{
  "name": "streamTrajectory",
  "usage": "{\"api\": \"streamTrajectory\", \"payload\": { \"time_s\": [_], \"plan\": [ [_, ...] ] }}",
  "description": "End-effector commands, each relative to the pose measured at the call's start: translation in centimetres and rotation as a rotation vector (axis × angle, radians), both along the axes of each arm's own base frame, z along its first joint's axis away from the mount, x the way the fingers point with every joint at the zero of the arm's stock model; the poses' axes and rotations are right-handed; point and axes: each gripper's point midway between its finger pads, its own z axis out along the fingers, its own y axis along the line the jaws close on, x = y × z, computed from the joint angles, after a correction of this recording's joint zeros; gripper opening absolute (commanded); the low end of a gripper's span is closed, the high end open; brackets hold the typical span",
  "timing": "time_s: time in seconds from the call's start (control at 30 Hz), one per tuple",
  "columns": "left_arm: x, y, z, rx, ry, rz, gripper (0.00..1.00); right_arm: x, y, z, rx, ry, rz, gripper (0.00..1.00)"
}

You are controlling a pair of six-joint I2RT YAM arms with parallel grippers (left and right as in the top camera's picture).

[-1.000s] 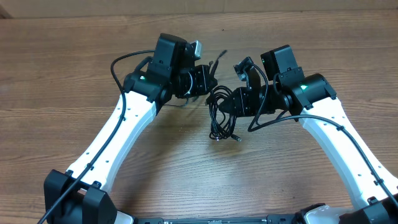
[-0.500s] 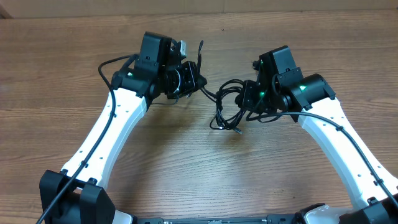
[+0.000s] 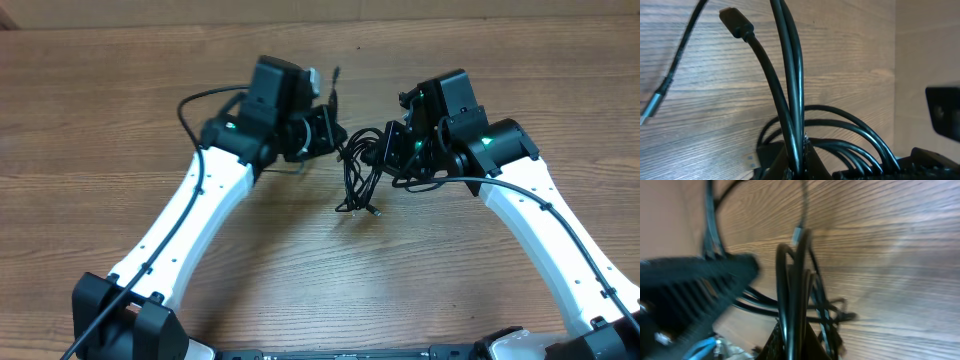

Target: Untangle cables

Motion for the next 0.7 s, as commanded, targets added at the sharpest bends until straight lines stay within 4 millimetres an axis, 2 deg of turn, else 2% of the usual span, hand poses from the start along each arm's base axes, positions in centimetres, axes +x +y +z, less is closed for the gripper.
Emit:
{"api": "streamTrajectory", "payload": {
  "time_s": [0.0, 0.13, 0.37, 0.67],
  "plan": [
    [-0.2, -1.0, -0.3, 0.054, -0.029, 0.013, 0.04, -0.1, 0.6, 0.7, 0.075, 0.069, -0.062, 0.04],
    [-0.6, -1.5, -0.6, 0.087, -0.037, 0.01, 0.05, -0.1, 0.6, 0.7, 0.098, 0.124, -0.126, 0.04],
    [-1.8, -1.0, -1.7, 0.125, 0.019, 0.006, 0.04, -0.1, 0.6, 0.7, 0.12, 0.18, -0.197, 0.04],
    [-2.0, -0.8, -2.0, 0.131, 0.033, 0.004, 0.05, 0.0, 0.6, 0.8, 0.15, 0.244, -0.276, 0.04]
  ]
}}
